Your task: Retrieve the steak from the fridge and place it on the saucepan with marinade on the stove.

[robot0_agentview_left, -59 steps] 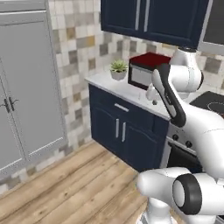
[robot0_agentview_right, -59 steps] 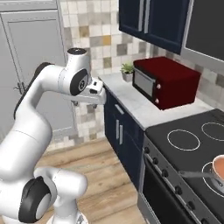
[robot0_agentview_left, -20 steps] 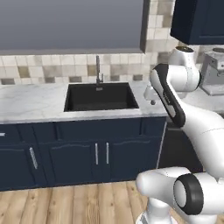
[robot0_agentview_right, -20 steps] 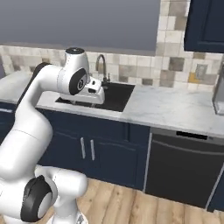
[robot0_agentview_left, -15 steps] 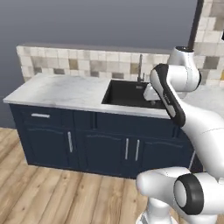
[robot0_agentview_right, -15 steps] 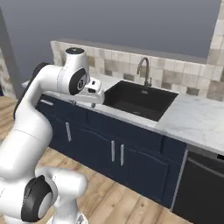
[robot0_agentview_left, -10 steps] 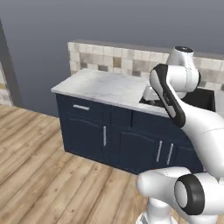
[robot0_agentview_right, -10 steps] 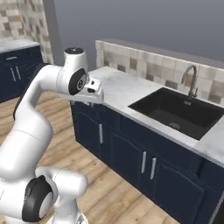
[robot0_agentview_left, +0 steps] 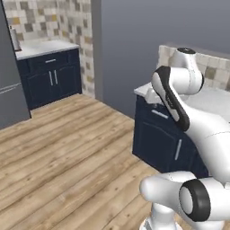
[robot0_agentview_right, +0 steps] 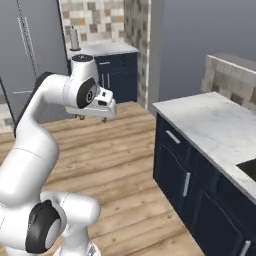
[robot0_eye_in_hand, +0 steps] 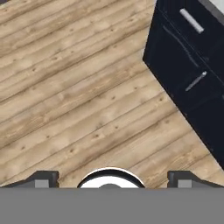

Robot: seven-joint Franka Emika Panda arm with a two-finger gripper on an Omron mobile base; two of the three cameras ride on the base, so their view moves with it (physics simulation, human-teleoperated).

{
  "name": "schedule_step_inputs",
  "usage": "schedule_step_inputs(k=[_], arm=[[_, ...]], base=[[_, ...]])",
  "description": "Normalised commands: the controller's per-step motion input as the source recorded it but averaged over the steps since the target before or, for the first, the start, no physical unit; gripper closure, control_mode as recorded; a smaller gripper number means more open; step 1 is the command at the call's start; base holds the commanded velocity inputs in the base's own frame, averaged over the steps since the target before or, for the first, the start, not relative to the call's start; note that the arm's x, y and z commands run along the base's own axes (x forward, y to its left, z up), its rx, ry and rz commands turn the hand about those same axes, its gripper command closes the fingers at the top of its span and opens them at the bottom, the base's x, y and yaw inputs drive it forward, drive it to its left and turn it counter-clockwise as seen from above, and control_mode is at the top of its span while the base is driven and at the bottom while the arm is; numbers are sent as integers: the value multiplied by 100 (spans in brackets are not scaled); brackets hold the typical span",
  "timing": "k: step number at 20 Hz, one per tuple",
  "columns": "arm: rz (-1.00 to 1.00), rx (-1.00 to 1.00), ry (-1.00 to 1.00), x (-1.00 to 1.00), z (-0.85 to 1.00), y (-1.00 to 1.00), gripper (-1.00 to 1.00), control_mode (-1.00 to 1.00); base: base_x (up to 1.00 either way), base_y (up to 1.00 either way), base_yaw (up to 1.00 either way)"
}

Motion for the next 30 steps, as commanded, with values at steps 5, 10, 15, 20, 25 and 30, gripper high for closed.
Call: schedule_step_inputs(k=[5,10,15,20,25,30], arm=[[0,0,0,0,0,0,-100,100],[0,0,0,0,0,0,-100,100],[0,0,0,0,0,0,-100,100],[0,0,0,0,0,0,-100,100],[0,0,0,0,0,0,-100,100],[0,0,0,0,0,0,-100,100]], base=[[72,27,48],[68,16,44],[71,11,39],[73,10,38],[90,11,31],[97,2,25]])
